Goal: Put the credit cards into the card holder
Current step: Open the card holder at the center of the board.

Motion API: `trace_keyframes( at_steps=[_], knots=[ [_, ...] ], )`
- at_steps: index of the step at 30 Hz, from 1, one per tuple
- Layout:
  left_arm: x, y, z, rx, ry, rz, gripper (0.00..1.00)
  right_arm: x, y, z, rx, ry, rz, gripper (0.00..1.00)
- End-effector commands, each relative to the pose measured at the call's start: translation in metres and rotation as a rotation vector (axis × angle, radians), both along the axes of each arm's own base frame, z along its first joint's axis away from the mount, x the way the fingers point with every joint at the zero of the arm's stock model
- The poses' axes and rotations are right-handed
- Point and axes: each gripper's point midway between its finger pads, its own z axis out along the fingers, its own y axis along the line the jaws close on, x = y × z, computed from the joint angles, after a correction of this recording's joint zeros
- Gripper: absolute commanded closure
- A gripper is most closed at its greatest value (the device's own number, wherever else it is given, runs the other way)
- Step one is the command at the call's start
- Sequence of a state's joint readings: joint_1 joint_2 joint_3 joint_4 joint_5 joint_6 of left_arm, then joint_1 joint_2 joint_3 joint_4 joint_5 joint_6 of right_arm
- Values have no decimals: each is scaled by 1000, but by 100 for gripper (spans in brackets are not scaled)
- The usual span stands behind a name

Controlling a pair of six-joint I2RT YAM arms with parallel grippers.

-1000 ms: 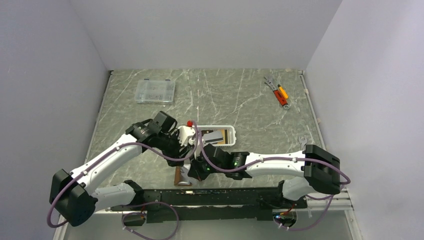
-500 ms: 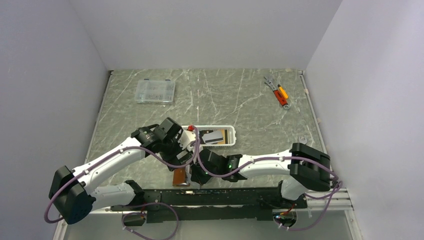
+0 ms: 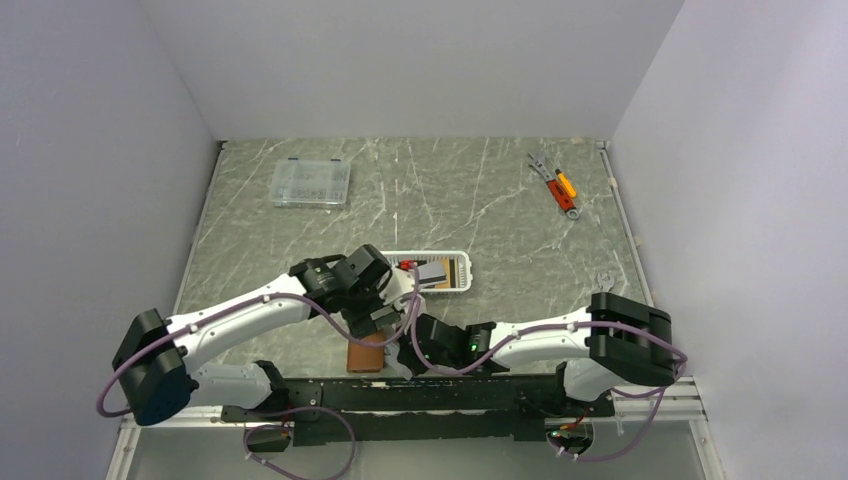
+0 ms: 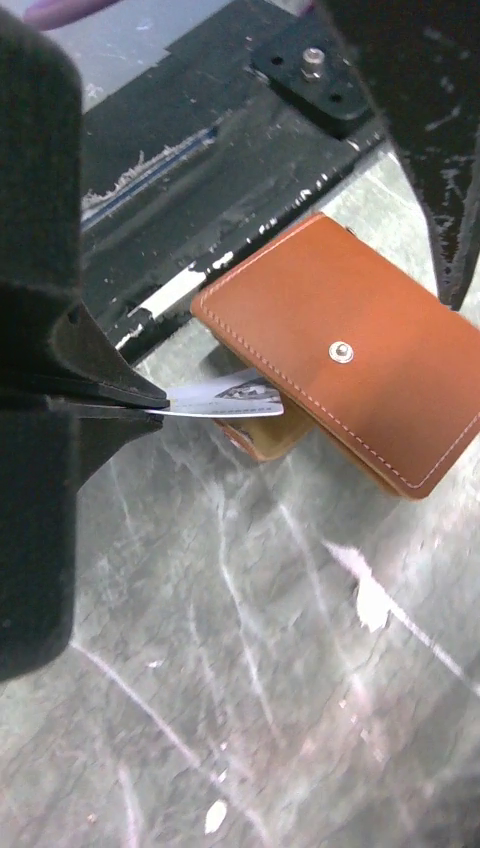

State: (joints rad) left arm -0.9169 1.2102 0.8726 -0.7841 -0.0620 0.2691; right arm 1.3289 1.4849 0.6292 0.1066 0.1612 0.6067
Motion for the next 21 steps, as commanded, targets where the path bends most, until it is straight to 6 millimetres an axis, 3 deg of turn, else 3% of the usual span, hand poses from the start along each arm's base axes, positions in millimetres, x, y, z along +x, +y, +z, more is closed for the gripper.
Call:
trace_keyframes(
  at_steps=[1, 6, 11, 14, 17, 21],
  knots=[
    [-62, -60, -2, -35, 75, -641, 1, 60, -52, -30, -100, 7, -436, 100],
    [-57, -80, 8, -37, 99, -718, 1, 66, -102, -40, -162, 2, -596, 100],
    [-49, -78, 3, 30, 178, -695, 1, 70, -140, -43, -183, 2, -723, 100],
    [-43, -65, 5, 14, 209, -638, 1, 67, -152, -44, -187, 8, -764, 100],
    [-29, -40, 13, 36, 169, -621, 1, 63, -156, -41, -165, 16, -759, 100],
    [-17, 1, 23, 68, 129, -625, 1, 55, -141, -24, -56, 19, -645, 100]
  ],
)
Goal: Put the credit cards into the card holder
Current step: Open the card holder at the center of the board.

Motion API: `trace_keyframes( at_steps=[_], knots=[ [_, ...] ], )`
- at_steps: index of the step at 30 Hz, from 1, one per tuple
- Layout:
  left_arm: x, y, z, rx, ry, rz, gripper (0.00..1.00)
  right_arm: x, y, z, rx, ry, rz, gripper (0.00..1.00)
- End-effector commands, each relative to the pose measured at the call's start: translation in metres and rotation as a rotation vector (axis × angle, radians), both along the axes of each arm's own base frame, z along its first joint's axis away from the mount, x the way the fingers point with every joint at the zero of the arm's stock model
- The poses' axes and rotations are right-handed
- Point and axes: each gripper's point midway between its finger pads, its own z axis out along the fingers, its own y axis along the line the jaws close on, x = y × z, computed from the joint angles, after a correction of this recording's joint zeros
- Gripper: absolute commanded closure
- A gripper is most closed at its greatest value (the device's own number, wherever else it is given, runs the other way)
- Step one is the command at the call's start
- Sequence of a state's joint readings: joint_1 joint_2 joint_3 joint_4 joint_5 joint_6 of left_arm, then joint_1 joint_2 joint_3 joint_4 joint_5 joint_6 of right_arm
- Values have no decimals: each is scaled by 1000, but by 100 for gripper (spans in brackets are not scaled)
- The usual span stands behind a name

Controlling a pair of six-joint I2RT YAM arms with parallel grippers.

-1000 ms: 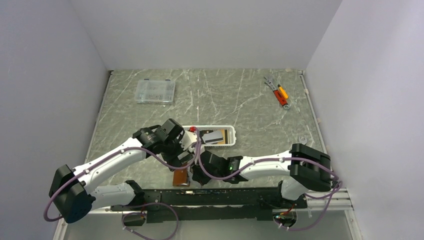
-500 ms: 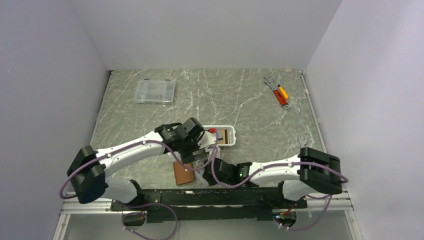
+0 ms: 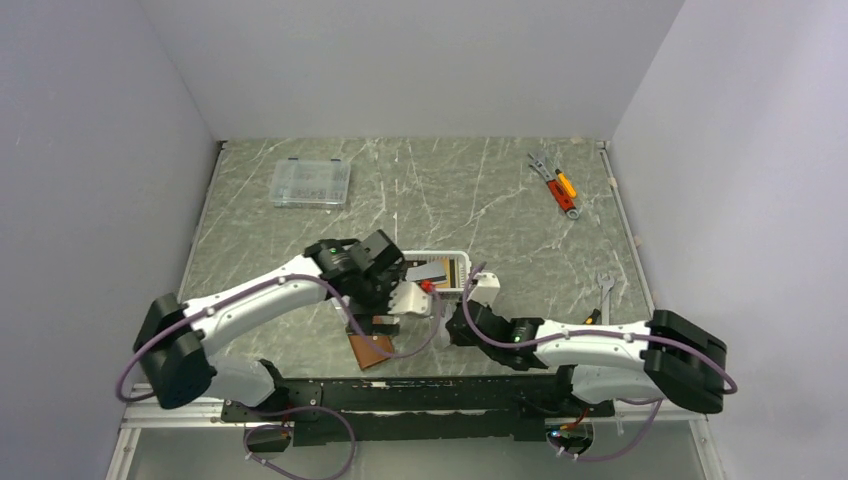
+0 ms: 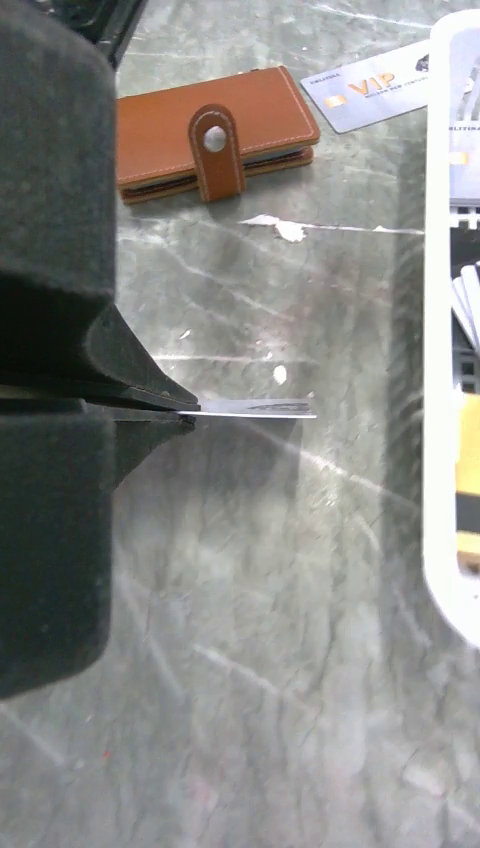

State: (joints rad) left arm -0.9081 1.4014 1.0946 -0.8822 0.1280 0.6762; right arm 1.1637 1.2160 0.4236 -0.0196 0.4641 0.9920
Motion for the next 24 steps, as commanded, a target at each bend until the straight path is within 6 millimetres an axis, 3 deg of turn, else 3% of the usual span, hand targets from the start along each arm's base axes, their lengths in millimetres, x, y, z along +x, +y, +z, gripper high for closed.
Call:
trace_keyframes(
  at_steps=[1, 4, 8, 14, 20, 24],
  knots=[
    [-30, 56, 1, 67, 77, -181, 1, -16, -36, -15, -98, 5, 28, 100],
    [-30, 83, -24, 123, 11, -172, 1, -17, -17, 15, -29, -75, 108, 100],
    [-7, 83, -32, 23, -195, -118, 1, -21, 8, 39, -3, -114, 197, 100],
    [18, 84, -5, -107, -211, 86, 1, -26, 48, 60, -83, -149, 330, 100],
    [33, 105, 28, -187, -284, 213, 1, -23, 91, 101, -75, -221, 424, 100],
    [38, 126, 43, -255, -284, 317, 1, -23, 116, 105, -104, -238, 488, 100]
  ],
)
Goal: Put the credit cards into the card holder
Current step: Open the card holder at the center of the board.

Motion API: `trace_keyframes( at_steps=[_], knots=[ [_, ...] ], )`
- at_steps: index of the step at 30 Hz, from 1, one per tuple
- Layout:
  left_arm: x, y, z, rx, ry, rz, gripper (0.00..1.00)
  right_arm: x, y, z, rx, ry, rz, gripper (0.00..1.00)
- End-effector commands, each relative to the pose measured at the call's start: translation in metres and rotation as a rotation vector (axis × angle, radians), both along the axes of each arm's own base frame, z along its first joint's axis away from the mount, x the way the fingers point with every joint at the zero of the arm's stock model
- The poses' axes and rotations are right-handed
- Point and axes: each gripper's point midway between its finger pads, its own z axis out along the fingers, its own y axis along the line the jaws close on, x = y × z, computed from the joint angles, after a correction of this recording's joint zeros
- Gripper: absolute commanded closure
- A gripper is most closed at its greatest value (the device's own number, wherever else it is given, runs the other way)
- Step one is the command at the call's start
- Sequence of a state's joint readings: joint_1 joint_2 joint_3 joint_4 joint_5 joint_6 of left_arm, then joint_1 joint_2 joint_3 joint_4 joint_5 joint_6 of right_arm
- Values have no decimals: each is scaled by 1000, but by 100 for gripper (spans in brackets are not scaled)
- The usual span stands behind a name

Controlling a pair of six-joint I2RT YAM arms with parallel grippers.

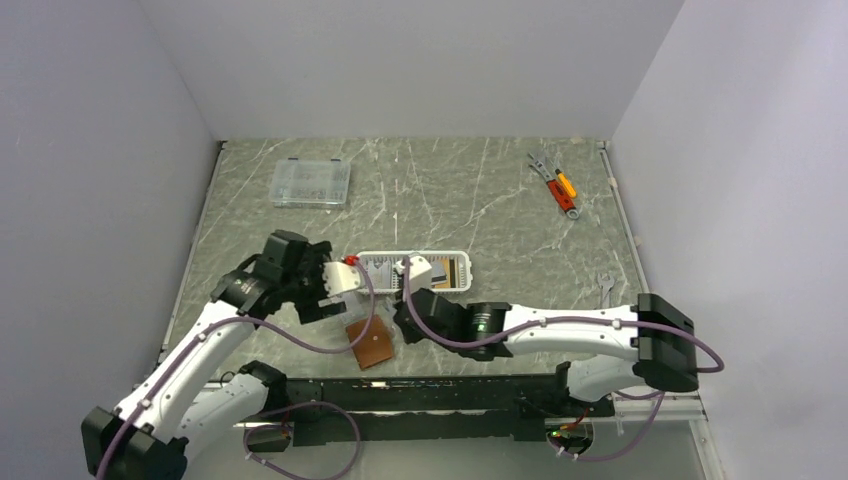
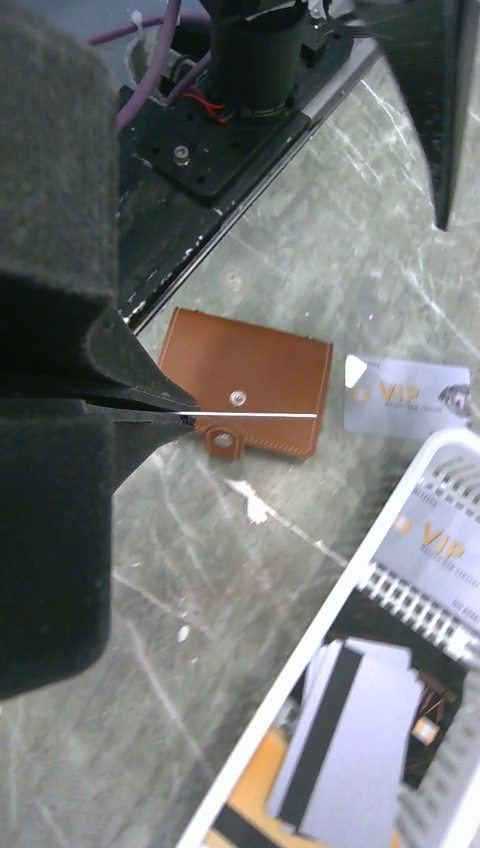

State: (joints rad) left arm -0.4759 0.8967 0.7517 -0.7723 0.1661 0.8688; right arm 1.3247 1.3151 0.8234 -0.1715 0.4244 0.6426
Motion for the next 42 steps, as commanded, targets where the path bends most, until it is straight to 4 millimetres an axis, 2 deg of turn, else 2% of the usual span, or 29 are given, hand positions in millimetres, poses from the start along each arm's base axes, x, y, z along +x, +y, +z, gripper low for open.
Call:
trace_keyframes(
  at_steps=[1, 6, 9, 14, 16, 22, 26, 31, 42],
  knots=[
    [9, 11, 31, -137, -23, 85, 1, 1, 30, 7, -48, -48, 99, 100],
    [24, 38, 57, -245, -26, 203, 1, 5, 64, -18, -95, -51, 156, 100],
    [33, 54, 80, -313, -39, 270, 1, 9, 89, -26, -105, -68, 197, 100],
    [40, 76, 99, -355, -44, 335, 1, 1, 129, -34, -104, -54, 302, 100],
    [40, 81, 102, -367, -37, 348, 3, -5, 138, -37, -111, -54, 334, 100],
    [36, 82, 106, -378, -36, 347, 3, -13, 148, -50, -112, -29, 353, 100],
    [32, 80, 105, -382, -40, 339, 3, -2, 144, -70, -151, -32, 275, 100],
    [26, 80, 104, -359, -51, 324, 4, 14, 109, -88, -192, -72, 133, 100],
    [17, 70, 110, -387, -41, 278, 5, 33, 64, -68, -81, -133, -91, 100]
  ],
)
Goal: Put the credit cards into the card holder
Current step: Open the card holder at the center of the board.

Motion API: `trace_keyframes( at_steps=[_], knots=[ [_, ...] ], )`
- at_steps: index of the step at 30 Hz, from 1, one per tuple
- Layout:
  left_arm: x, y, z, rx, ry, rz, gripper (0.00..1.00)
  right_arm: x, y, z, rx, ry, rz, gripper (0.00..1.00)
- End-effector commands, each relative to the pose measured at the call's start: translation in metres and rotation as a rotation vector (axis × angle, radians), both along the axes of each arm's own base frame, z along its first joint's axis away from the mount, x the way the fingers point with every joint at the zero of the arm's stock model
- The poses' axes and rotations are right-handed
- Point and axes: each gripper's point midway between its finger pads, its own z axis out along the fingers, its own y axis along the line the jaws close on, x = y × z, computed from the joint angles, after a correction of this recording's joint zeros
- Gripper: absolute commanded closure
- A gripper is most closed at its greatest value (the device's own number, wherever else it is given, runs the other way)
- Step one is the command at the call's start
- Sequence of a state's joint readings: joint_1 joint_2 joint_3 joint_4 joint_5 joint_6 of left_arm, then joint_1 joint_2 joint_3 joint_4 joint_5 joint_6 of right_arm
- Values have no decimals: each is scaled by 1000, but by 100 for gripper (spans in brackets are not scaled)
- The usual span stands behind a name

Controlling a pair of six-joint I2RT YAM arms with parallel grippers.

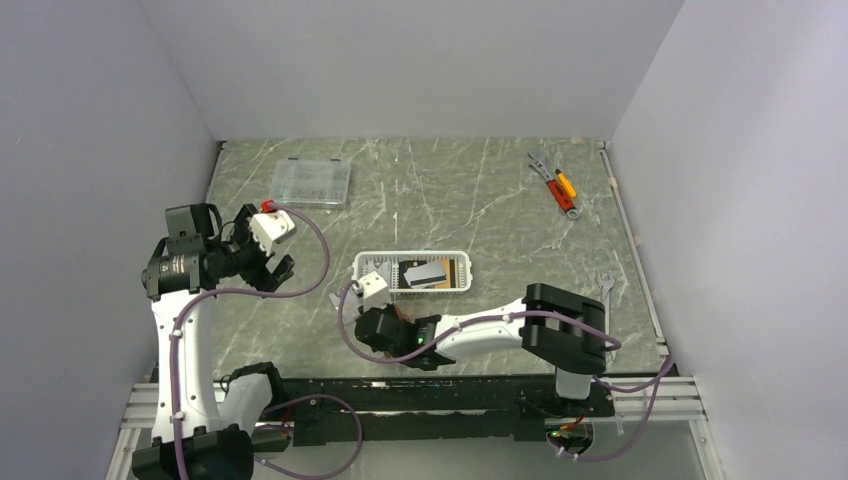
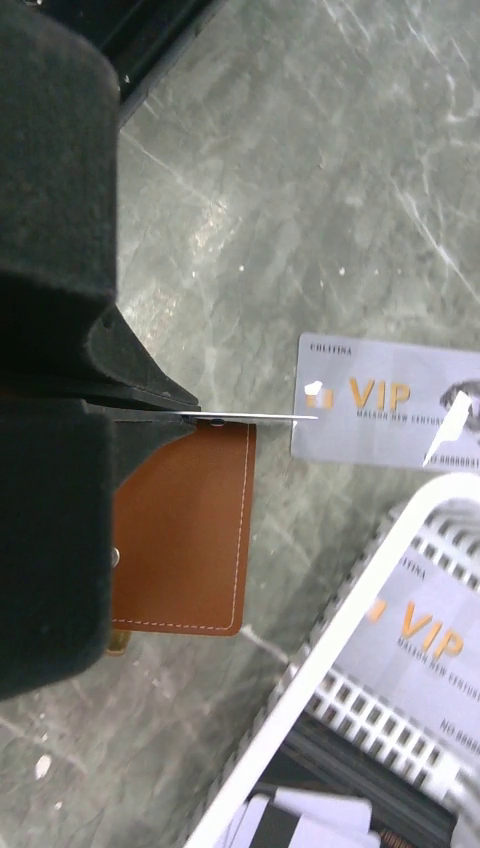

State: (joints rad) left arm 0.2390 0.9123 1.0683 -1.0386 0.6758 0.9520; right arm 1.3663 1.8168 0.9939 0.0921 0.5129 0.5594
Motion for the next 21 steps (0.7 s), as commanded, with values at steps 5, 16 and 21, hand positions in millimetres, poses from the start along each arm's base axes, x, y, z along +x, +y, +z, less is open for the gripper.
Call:
trace_keyframes(
  at_steps=[5, 16, 21],
  knots=[
    [-5, -13, 16, -45, -36, -62, 5, 24, -29, 11, 36, -61, -179, 100],
    [-9, -25, 11, -76, -15, -124, 4, 61, -83, 2, -53, -86, -485, 100],
    [-7, -32, 9, -68, -9, -143, 4, 73, -100, -4, -69, -68, -578, 100]
  ],
)
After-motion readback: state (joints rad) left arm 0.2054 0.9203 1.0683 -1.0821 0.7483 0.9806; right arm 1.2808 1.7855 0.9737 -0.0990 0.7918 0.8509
